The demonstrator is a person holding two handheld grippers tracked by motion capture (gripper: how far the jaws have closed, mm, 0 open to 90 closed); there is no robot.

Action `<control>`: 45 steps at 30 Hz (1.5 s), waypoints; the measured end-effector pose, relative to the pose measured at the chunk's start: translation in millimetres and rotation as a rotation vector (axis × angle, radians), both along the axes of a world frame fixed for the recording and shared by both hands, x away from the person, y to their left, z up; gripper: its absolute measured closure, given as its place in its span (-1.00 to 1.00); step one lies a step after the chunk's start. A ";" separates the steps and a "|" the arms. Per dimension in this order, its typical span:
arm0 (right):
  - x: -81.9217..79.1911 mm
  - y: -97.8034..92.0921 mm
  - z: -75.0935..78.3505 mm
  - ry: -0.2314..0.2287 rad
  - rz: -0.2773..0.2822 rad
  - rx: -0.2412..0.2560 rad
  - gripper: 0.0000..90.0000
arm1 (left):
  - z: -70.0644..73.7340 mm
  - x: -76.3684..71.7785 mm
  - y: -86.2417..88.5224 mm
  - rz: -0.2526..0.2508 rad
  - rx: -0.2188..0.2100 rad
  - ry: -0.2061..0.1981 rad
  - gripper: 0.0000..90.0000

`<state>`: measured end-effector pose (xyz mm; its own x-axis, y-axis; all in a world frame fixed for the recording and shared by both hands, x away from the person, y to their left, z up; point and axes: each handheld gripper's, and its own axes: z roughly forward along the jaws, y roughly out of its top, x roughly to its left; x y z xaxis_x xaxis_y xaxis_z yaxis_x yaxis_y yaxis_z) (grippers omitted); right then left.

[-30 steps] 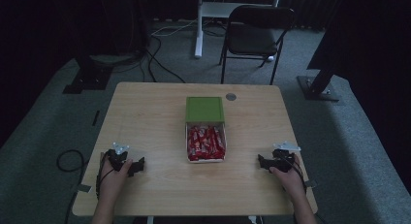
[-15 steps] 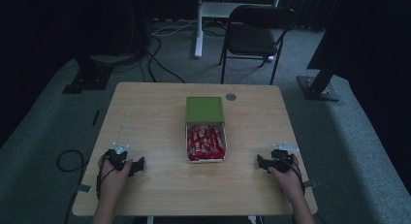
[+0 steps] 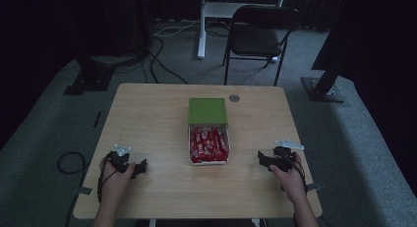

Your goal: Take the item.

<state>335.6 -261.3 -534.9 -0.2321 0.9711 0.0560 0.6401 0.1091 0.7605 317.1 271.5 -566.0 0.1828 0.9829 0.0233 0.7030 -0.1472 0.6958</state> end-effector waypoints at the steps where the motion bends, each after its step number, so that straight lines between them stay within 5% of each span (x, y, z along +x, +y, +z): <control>1: 0.0 0.0 0.0 0.000 0.000 0.000 -0.72 | 0.0 0.0 0.0 0.000 0.000 0.000 -0.96; 45: 11.6 94.8 77.3 -0.123 0.170 0.056 -0.70 | -0.2 0.0 -1.7 0.017 -0.003 -0.002 -0.96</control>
